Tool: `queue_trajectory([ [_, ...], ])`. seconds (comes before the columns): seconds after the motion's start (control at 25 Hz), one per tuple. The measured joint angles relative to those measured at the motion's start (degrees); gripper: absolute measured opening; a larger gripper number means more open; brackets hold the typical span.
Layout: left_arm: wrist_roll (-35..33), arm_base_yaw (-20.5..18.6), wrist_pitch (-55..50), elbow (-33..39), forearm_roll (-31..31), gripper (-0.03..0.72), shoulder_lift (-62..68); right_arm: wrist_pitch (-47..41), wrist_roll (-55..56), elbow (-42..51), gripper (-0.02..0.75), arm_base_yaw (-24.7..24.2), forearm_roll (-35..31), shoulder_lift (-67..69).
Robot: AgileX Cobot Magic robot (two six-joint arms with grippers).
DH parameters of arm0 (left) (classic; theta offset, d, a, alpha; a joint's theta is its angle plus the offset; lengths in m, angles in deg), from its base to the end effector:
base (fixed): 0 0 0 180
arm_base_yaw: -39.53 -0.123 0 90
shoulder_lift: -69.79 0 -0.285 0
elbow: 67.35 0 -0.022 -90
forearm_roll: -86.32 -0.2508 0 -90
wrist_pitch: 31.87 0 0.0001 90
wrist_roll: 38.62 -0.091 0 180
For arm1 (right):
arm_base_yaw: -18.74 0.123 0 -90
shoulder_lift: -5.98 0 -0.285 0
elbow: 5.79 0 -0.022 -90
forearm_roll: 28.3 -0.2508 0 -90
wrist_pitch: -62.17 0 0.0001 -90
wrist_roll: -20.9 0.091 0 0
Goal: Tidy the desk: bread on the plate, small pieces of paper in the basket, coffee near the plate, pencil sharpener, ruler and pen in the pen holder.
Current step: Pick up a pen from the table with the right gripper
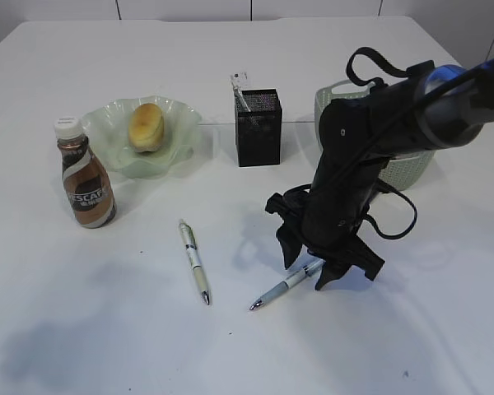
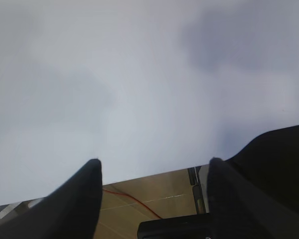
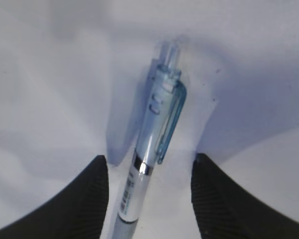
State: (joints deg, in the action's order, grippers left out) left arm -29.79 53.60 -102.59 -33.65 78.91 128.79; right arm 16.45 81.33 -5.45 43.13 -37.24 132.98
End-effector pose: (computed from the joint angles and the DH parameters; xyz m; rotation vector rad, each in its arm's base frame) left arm 0.1295 -0.0210 0.2909 0.1647 2.8267 0.0964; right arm 0.3561 0.1726 0.1263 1.1159 2.9146 0.2639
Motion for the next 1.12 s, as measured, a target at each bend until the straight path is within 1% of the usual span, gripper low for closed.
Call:
queue_trajectory([
  [0.72, 0.00, 0.00, 0.00, 0.00, 0.00, 0.466, 0.00, 0.95, 1.46, -0.23, 0.426, 0.11, 0.00, 0.69],
  [1.12, 0.00, 0.00, 0.00, 0.00, 0.00, 0.466, 0.00, -3.07, 1.46, -0.23, 0.426, 0.11, 0.34, 0.69],
])
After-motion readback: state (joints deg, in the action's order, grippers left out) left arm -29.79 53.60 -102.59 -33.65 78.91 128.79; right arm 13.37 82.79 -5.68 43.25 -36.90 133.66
